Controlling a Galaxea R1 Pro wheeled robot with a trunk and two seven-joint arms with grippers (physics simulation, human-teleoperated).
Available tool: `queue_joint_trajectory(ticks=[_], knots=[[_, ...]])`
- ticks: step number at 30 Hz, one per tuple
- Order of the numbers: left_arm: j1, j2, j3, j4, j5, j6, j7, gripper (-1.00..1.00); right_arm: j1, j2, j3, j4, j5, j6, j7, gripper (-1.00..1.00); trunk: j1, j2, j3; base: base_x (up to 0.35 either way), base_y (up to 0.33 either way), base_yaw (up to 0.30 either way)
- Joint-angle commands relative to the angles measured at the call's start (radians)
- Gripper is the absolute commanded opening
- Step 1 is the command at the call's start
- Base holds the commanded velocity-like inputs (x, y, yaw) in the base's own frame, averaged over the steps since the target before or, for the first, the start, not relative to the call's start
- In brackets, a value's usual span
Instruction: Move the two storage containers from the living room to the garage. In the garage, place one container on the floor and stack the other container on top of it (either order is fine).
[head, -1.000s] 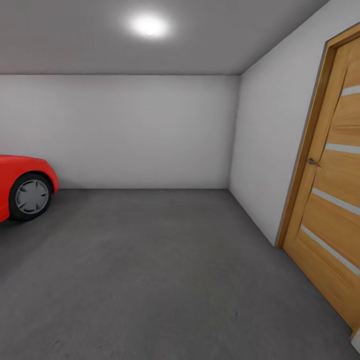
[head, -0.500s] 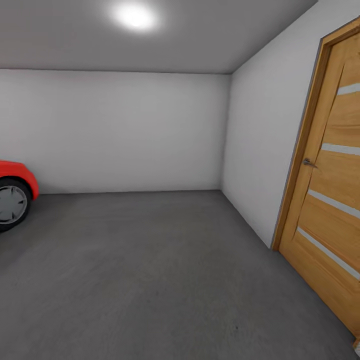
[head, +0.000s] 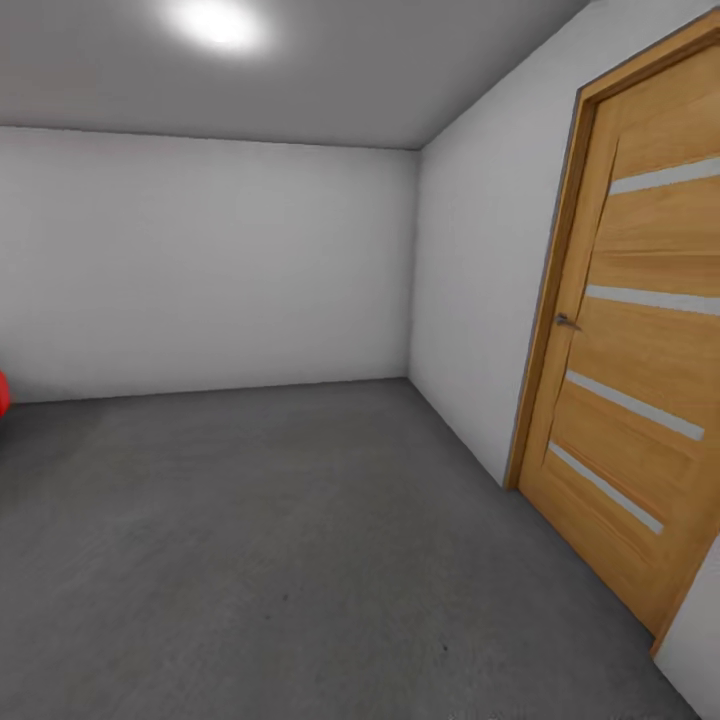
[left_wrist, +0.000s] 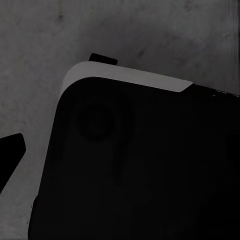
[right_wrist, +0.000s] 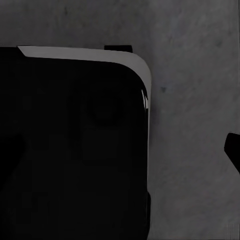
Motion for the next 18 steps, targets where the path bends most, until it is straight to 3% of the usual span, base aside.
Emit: queue_joint_trajectory(ticks=[1,18], knots=[[0.0,0.0,0.0,0.0,0.01,-0.003,0.0,1.0,0.0,0.0,-0.001,0.0,-0.001,-0.002,0.002,1.0,0.0,0.0,-0.001,0.002,0.0,-0.242],[0.0,0.0,0.0,0.0,0.009,-0.002,0.0,1.0,0.0,0.0,-0.001,0.0,-0.001,-0.002,0.002,1.0,0.0,0.0,-0.001,0.0,0.0,-0.243]])
